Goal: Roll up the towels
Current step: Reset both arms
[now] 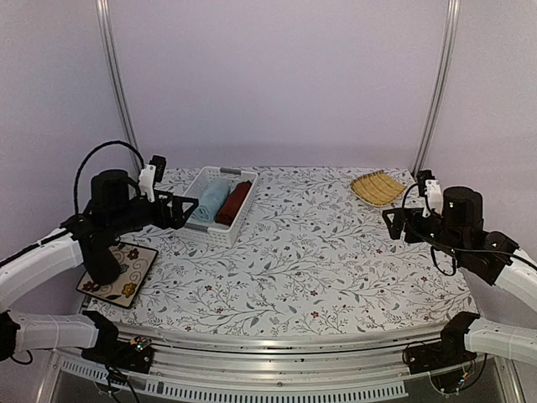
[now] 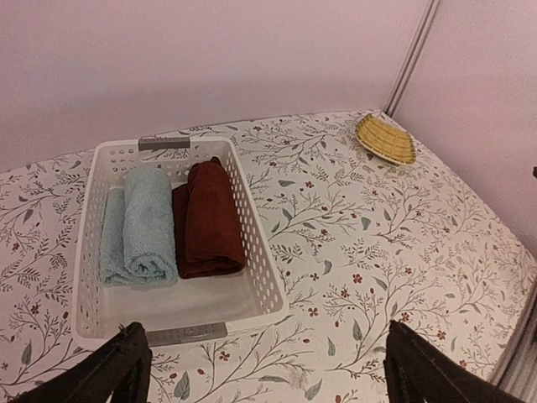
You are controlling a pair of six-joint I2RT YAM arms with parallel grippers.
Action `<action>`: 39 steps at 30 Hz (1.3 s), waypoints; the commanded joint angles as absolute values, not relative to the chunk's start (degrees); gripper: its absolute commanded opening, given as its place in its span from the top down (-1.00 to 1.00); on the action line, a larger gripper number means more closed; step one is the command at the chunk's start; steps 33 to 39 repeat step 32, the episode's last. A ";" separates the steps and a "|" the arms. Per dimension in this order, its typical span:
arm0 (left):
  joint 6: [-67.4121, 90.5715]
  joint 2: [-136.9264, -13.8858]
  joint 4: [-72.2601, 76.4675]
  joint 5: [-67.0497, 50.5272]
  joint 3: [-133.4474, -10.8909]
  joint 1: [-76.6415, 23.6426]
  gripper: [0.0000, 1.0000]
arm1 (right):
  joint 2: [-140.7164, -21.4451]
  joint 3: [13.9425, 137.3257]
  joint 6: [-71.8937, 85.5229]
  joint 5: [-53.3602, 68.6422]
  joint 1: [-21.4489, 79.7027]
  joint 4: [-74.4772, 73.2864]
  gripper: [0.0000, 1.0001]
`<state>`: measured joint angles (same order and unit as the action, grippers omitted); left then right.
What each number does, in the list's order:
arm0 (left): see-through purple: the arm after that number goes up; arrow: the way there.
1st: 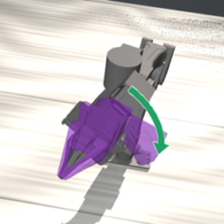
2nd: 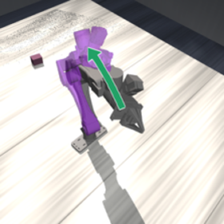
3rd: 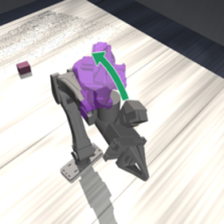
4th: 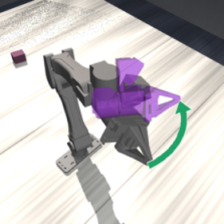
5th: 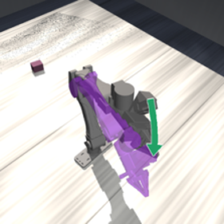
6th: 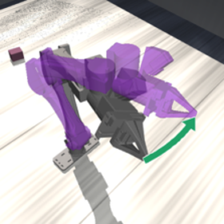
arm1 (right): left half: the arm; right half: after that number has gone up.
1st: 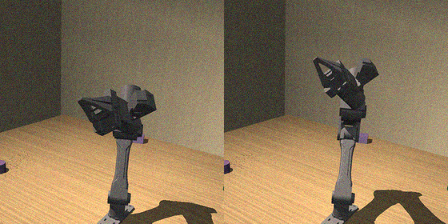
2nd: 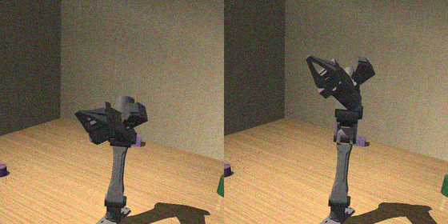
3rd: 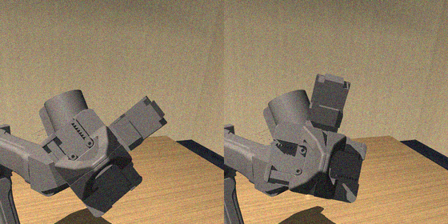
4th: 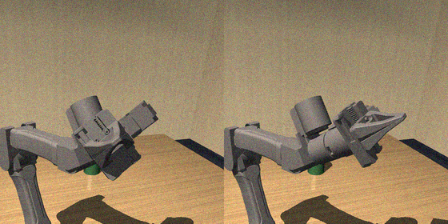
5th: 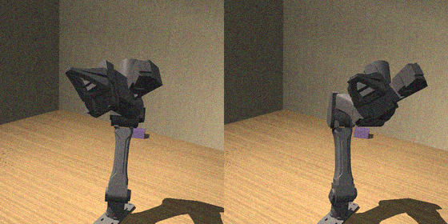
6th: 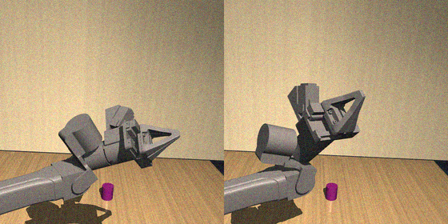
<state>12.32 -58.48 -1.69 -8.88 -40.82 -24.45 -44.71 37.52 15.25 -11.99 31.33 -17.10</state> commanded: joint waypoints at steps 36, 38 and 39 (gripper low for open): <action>9.49 -43.90 4.39 1.16 -25.15 -28.69 -0.93 | -34.50 36.21 10.72 -14.96 31.05 -17.72 -0.97; 9.49 -43.90 4.39 1.16 -25.15 -28.69 -0.93 | -34.50 36.21 10.72 -14.96 31.05 -17.72 -0.97; 9.49 -43.90 4.39 1.16 -25.15 -28.69 -0.93 | -34.50 36.21 10.72 -14.96 31.05 -17.72 -0.97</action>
